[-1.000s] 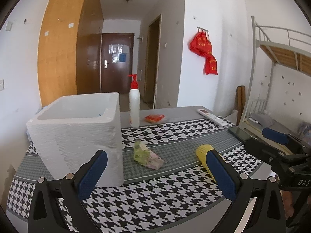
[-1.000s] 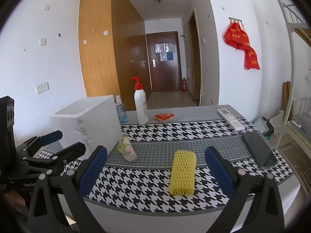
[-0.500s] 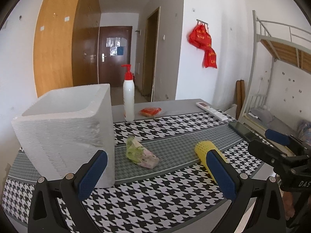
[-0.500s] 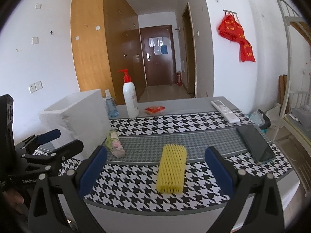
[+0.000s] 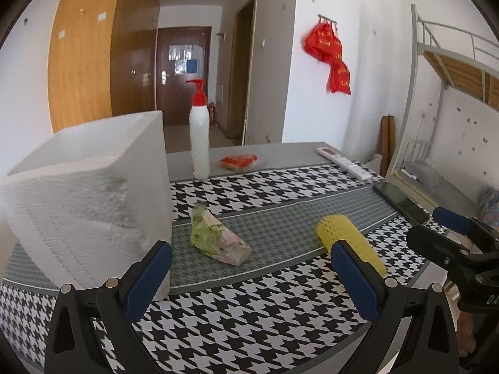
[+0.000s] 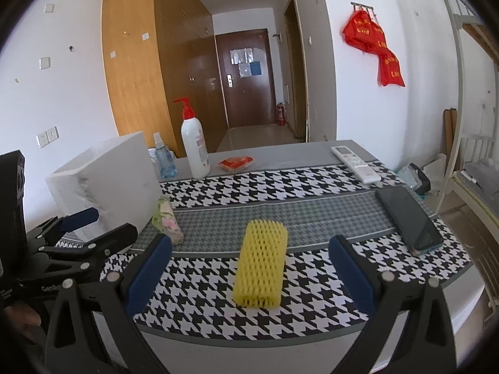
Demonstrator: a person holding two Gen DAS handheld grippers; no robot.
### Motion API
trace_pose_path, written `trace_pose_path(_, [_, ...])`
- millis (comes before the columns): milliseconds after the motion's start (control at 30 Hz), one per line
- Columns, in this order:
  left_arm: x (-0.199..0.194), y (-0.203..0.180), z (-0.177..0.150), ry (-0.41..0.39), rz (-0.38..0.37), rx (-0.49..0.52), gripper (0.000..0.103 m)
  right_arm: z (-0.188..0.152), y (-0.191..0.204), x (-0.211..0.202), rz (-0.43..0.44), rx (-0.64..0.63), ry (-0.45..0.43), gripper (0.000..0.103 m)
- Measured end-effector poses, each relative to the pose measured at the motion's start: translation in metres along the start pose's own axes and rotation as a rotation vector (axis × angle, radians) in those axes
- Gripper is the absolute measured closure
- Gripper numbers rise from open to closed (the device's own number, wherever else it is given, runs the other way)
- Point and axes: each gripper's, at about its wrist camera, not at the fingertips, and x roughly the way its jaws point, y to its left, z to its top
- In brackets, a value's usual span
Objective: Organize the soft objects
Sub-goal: 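Move left gripper to the green cotton swab packet while right gripper approaches the yellow net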
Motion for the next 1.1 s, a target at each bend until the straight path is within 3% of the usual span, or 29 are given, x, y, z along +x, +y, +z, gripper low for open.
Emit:
trace_pose_path(567, [0.042,0.009,0.007,0.073,0.041,0.004,0.001,0.001,-0.012,0.036,0.002,0.022,0.071,0.001])
trace_pose_path(1100, [0.064,0.017,0.018,0.093,0.086,0.025,0.001,0.005,-0.013,0.054,0.001,0.018,0.102,0.001])
